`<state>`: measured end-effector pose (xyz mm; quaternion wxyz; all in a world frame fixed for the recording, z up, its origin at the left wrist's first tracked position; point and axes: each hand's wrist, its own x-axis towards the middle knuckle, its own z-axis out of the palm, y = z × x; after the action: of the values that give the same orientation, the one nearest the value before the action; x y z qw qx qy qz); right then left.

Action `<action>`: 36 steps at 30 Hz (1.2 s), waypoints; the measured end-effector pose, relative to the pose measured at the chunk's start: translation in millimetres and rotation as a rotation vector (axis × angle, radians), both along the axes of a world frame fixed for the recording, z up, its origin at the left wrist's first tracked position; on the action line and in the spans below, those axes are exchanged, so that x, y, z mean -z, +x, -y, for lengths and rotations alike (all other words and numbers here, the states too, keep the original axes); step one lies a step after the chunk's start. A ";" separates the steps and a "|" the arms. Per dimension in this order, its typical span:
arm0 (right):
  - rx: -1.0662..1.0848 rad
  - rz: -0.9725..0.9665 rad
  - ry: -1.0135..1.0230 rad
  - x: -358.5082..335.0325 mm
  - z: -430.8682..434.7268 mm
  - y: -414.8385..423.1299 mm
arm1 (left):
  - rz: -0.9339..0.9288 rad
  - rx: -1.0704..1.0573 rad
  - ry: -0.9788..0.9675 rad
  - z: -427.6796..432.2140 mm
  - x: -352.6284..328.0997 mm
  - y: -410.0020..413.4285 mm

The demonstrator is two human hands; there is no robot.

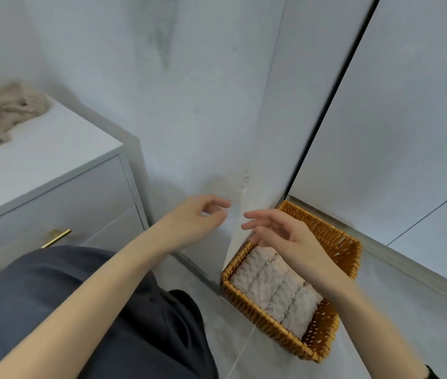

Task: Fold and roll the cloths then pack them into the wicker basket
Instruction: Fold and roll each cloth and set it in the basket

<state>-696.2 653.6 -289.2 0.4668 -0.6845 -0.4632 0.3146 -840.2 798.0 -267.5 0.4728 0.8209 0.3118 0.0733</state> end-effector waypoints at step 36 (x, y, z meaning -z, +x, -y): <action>-0.359 0.308 0.114 -49.0 -318.5 -262.5 | -0.536 -0.652 0.687 -156.1 -50.5 -327.0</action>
<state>-958.7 972.1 -240.2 0.3654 -0.6036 -0.6600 0.2578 -1167.1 954.1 -217.0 0.0339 0.7788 0.6180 0.1022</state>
